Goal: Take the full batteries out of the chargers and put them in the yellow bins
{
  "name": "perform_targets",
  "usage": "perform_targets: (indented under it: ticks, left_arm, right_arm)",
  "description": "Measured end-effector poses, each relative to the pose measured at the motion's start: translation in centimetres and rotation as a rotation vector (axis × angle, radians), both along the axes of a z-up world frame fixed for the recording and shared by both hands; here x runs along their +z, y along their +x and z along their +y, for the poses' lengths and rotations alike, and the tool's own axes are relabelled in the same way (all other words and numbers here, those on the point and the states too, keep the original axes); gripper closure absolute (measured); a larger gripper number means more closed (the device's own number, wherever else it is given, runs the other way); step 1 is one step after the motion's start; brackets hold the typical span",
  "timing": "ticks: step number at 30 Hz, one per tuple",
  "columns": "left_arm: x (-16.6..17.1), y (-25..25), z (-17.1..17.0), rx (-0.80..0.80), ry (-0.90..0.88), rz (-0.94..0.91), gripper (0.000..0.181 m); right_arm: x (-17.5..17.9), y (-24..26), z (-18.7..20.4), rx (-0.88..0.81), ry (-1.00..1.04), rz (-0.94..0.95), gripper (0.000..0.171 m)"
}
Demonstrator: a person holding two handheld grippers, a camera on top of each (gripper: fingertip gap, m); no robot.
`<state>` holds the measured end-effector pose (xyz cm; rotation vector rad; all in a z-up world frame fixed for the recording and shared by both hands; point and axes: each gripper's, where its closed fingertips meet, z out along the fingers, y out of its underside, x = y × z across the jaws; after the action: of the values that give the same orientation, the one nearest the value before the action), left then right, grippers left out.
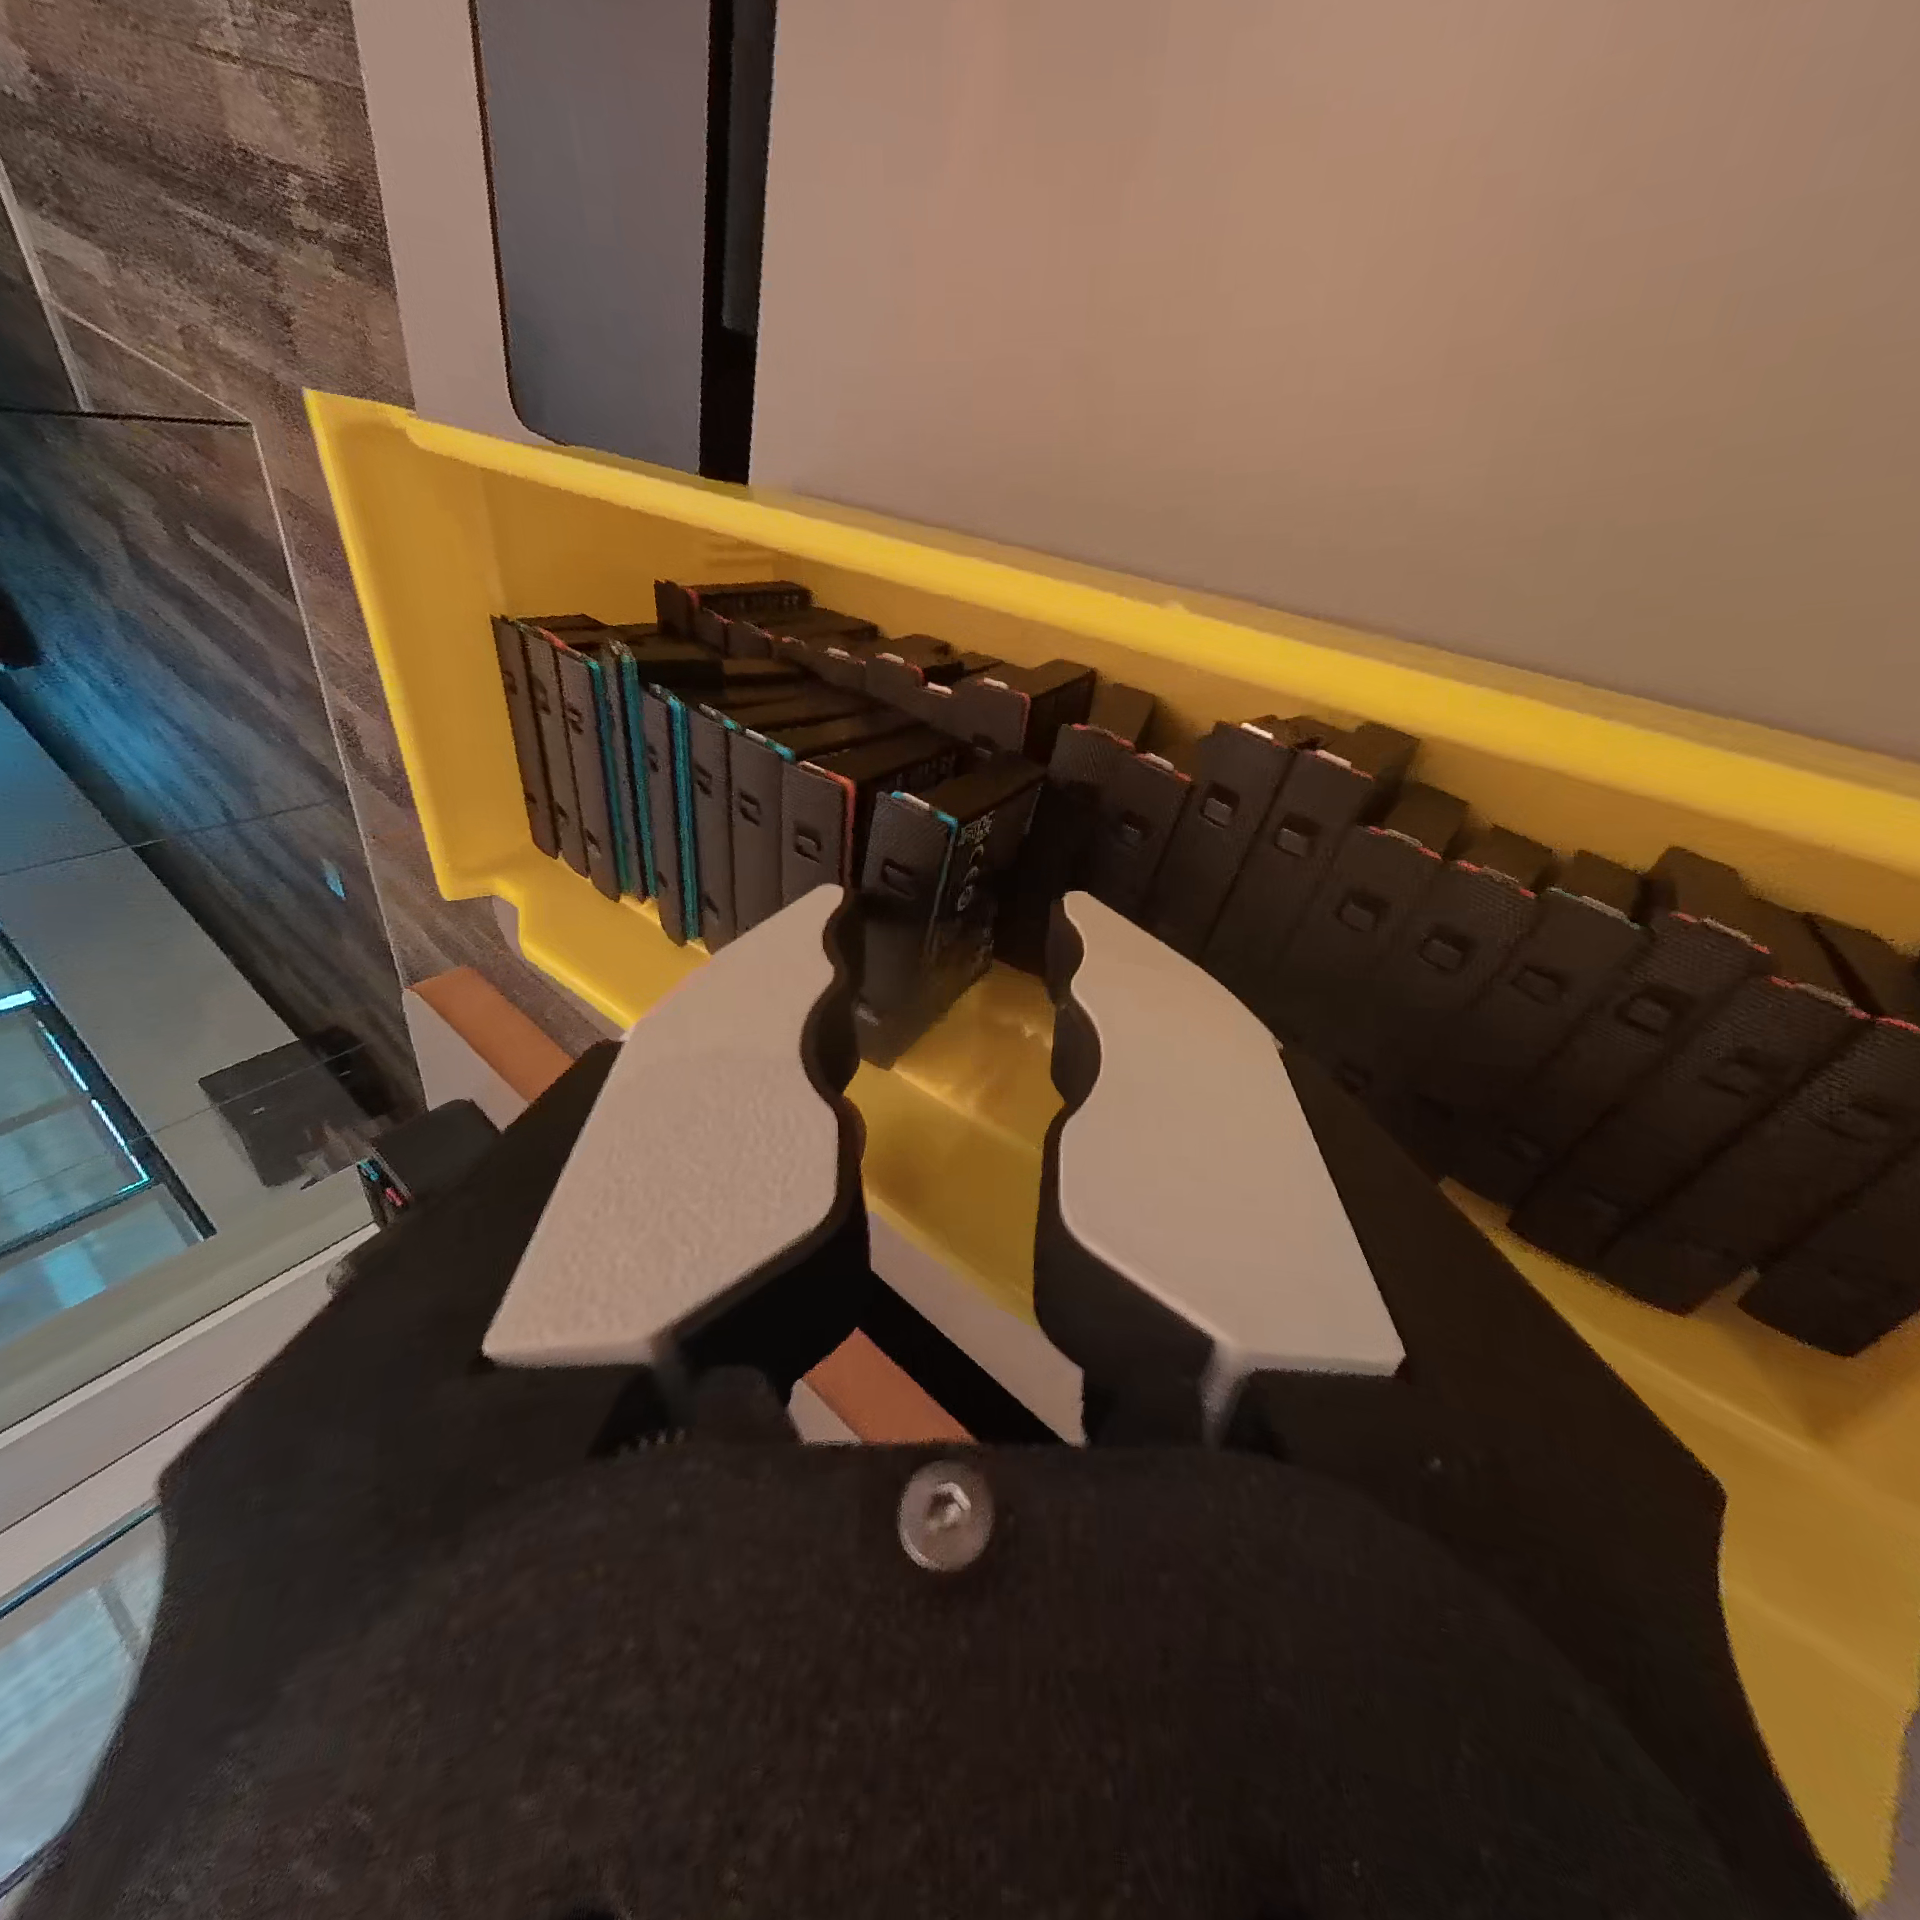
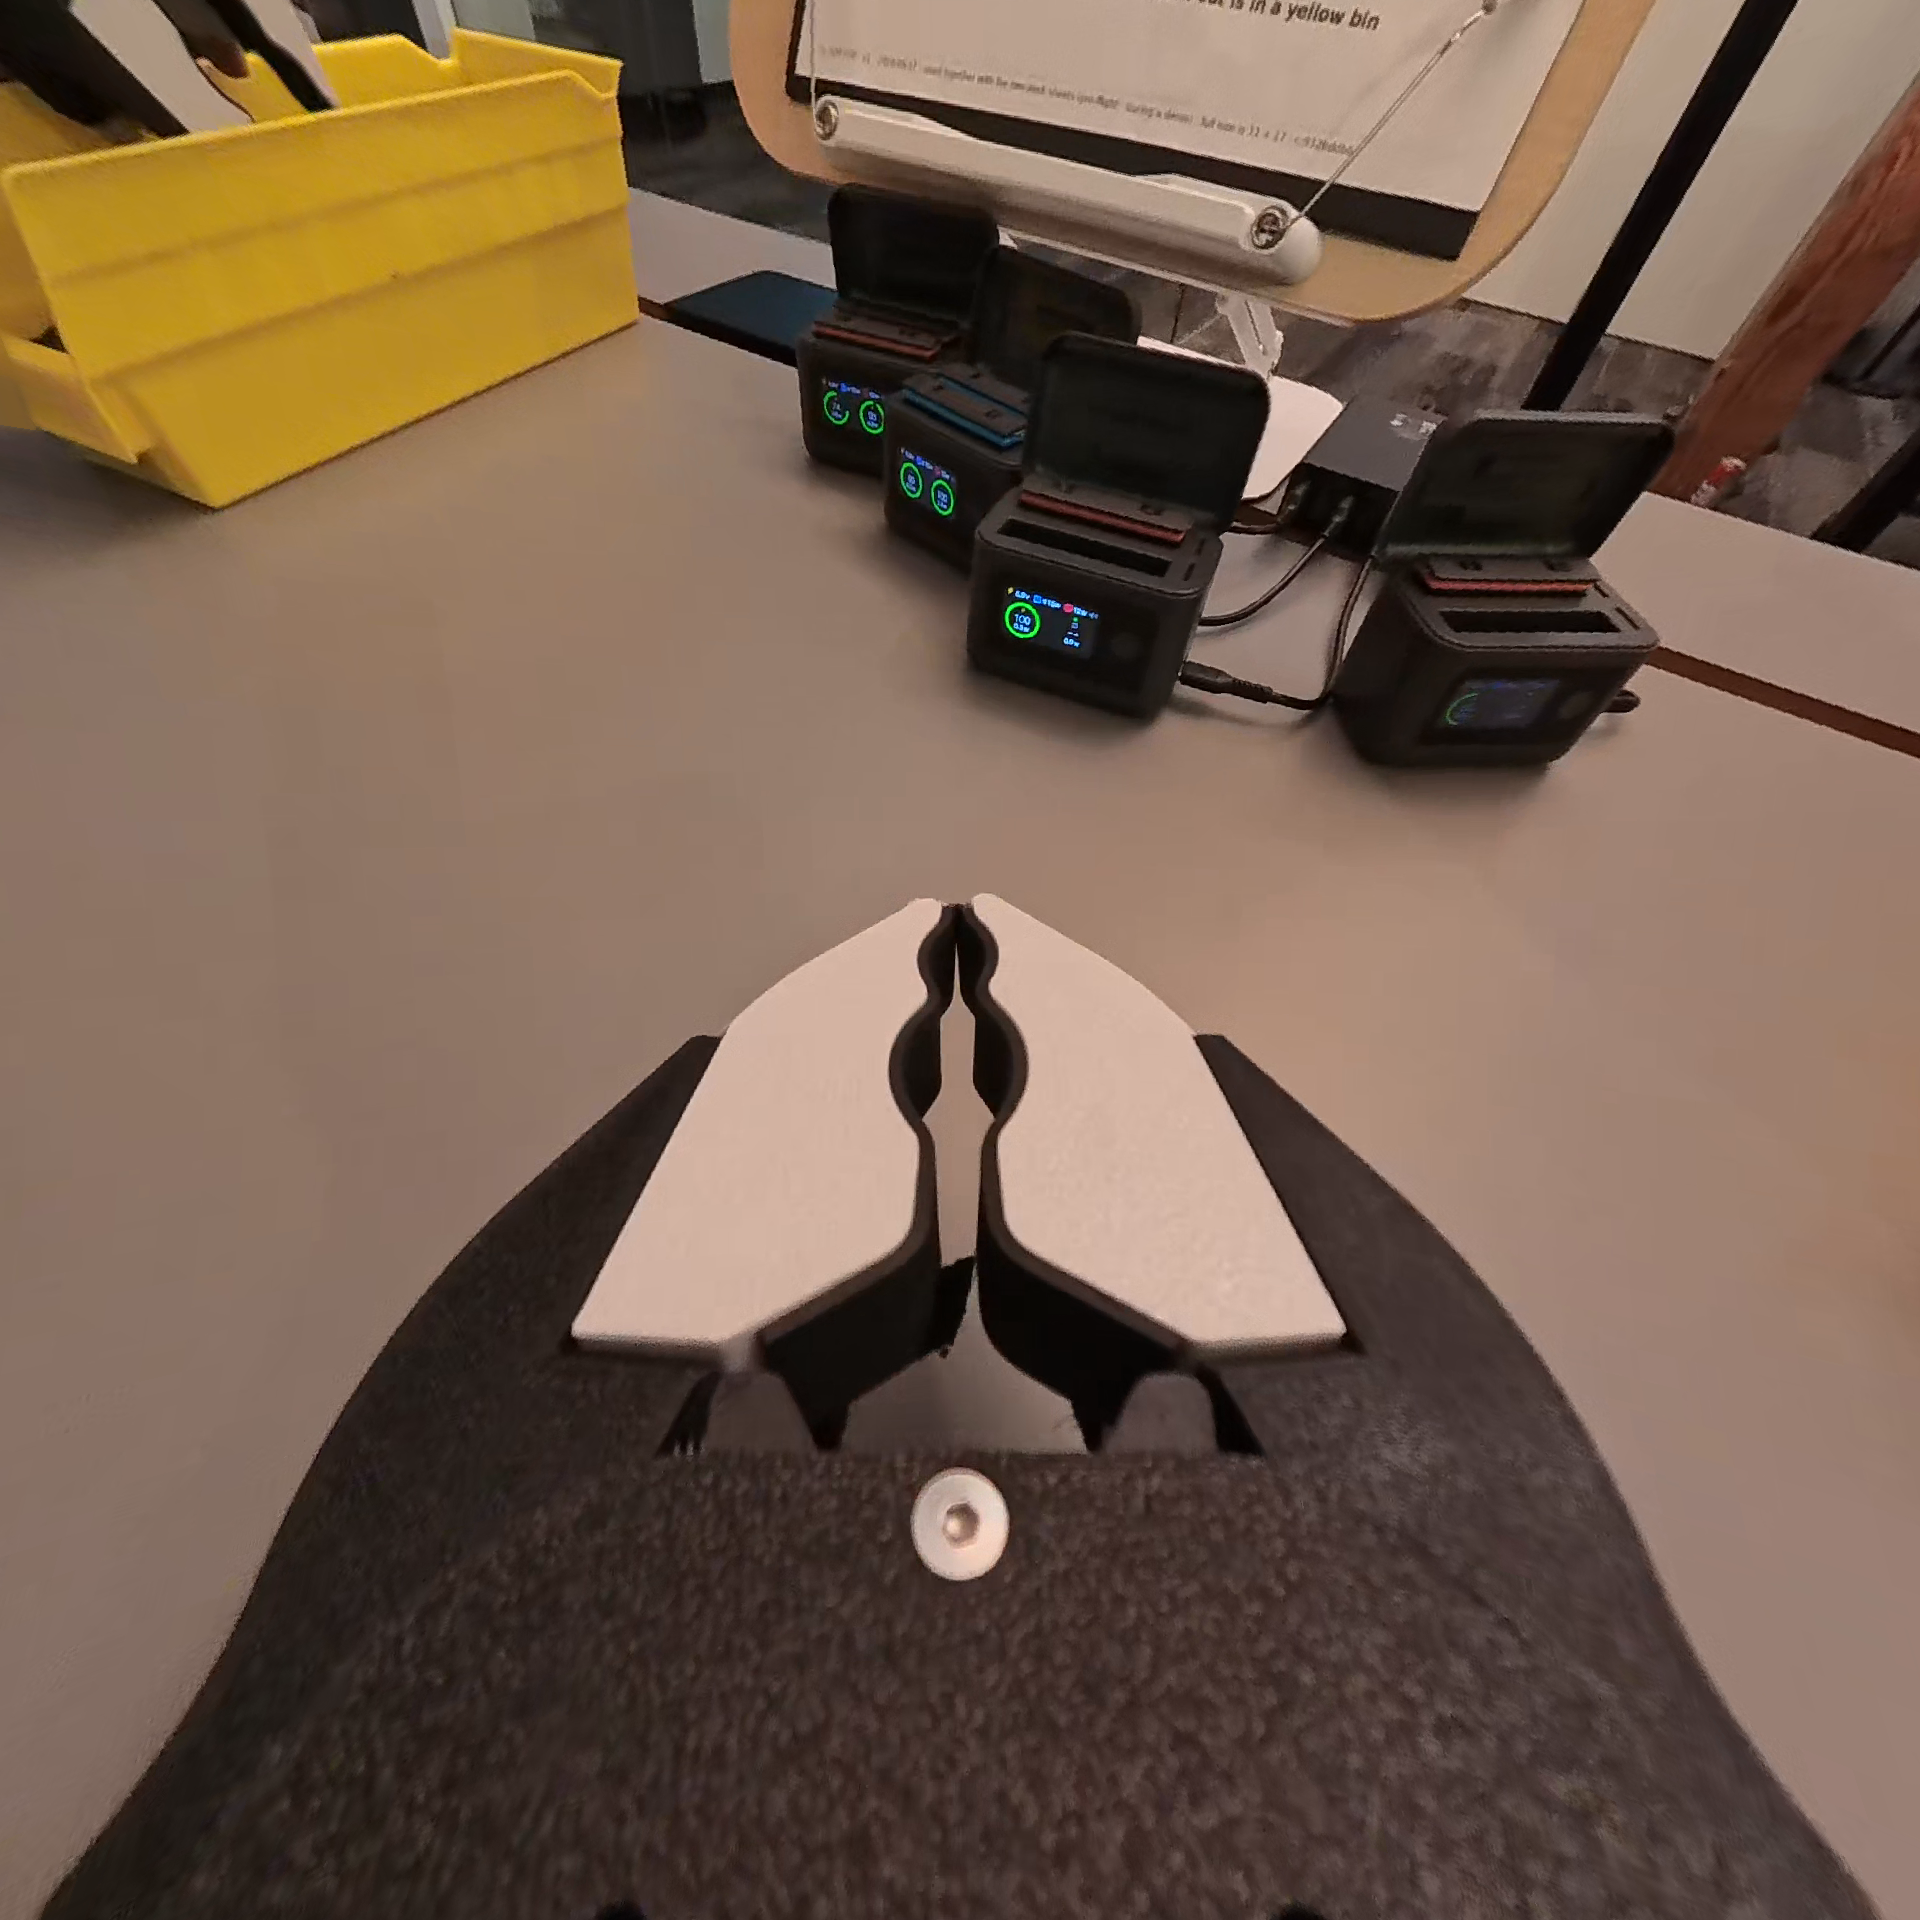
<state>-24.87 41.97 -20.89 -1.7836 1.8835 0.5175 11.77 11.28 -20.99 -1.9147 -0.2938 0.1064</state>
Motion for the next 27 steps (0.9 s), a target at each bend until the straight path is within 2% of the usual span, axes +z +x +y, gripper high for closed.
perform_targets:
  ticks: [2, 5, 11, 13, 20, 23, 27]
  left_arm:
    - [0.1, 0.0, 0.3, -0.003, 0.014, 0.009, 0.151]
    - [0.5, 0.0, 0.4, -0.024, 0.052, 0.046, 0.166]
    - [0.6, 0.0, 0.1, -0.044, 0.063, 0.037, 0.169]
    - [0.9, 0.1, 0.2, -0.062, 0.096, 0.039, 0.181]
    - [1.5, -0.3, 0.0, -0.058, 0.087, 0.025, 0.181]
    - [1.2, -0.4, -0.5, -0.055, 0.036, 0.017, 0.161]
    - [0.9, -0.1, -2.0, -0.062, -0.056, -0.001, 0.156]
  right_arm:
    - [0.2, 0.2, 0.0, -0.004, 0.008, 0.009, 0.171]
    - [0.2, 0.4, 0.0, -0.006, 0.006, 0.023, 0.171]
    - [0.2, 0.4, 0.0, 0.001, 0.002, 0.039, 0.171]
    - [0.2, 0.4, 0.0, 0.003, 0.001, 0.047, 0.171]
    - [0.2, 0.3, 0.0, 0.013, -0.005, 0.054, 0.171]
    - [0.2, 0.2, -0.1, 0.017, -0.008, 0.057, 0.171]
    - [0.1, 0.2, -0.1, 0.022, -0.014, 0.063, 0.171]
